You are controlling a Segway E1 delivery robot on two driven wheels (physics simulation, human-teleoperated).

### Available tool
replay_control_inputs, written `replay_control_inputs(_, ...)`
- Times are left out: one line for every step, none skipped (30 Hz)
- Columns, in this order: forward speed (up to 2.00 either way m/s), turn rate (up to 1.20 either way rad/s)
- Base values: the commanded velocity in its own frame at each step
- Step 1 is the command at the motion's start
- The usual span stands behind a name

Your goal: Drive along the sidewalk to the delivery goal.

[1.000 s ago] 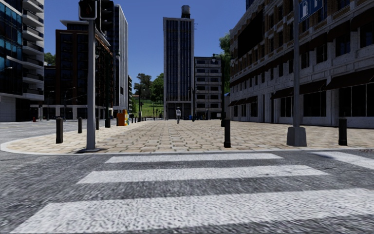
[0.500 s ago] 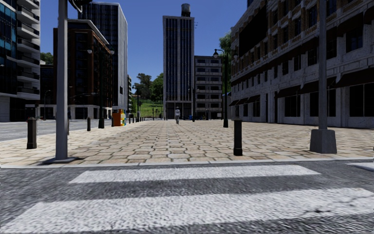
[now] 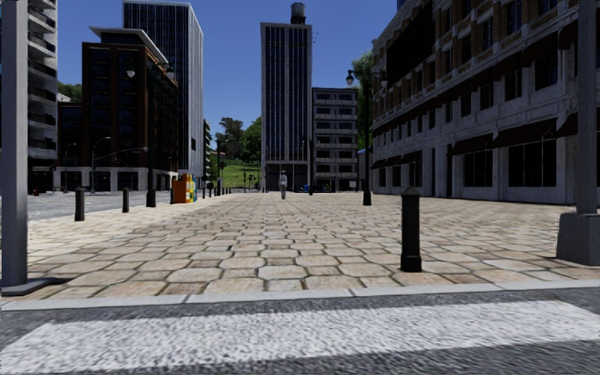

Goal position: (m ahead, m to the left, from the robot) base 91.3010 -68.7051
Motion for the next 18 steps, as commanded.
replay_control_inputs(2.0, 0.0)
replay_control_inputs(2.0, 0.0)
replay_control_inputs(2.0, 0.0)
replay_control_inputs(2.0, 0.0)
replay_control_inputs(2.0, 0.0)
replay_control_inputs(2.0, 0.0)
replay_control_inputs(2.0, 0.0)
replay_control_inputs(2.0, 0.0)
replay_control_inputs(2.0, 0.0)
replay_control_inputs(2.0, 0.0)
replay_control_inputs(2.0, 0.0)
replay_control_inputs(2.0, 0.0)
replay_control_inputs(2.0, 0.0)
replay_control_inputs(2.0, 0.0)
replay_control_inputs(2.0, 0.0)
replay_control_inputs(2.0, 0.0)
replay_control_inputs(2.0, 0.0)
replay_control_inputs(1.94, 0.0)
